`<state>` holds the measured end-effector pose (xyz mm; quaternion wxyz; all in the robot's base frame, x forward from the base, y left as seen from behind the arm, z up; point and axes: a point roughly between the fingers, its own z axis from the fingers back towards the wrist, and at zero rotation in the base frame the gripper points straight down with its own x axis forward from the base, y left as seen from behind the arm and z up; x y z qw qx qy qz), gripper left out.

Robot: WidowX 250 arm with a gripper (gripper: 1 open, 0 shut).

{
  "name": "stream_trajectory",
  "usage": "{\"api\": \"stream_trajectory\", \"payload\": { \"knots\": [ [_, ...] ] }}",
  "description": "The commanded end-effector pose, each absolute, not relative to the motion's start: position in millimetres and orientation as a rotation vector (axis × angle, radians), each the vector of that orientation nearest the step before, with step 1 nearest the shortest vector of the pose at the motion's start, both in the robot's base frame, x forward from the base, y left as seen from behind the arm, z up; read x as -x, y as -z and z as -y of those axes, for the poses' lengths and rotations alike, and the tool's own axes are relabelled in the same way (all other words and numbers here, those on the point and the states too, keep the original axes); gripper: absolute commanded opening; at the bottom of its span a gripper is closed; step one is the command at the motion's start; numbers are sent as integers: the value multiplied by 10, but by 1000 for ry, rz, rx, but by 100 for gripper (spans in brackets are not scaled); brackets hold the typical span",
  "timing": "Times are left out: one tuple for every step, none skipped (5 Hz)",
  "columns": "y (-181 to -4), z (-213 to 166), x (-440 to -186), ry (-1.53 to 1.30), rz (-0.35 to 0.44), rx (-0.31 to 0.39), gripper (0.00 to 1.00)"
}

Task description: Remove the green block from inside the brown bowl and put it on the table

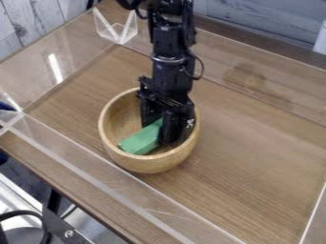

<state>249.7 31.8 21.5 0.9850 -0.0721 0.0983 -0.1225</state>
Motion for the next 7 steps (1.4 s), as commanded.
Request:
{"api": "stream_trajectory", "payload": {
  "knots": [
    [-234, -300, -2500, 251, -162, 168, 0],
    [-262, -260, -2457, 266, -135, 184, 0],
    [-291, -203, -2412, 283, -107, 201, 100],
    [-259, -207, -2405, 280, -102, 215, 0],
    [-246, -201, -2397, 277, -95, 229, 0],
    [-254, -139, -2417, 282, -101, 225, 0],
    [-264, -85, -2435, 285, -108, 221, 0]
  ]
}}
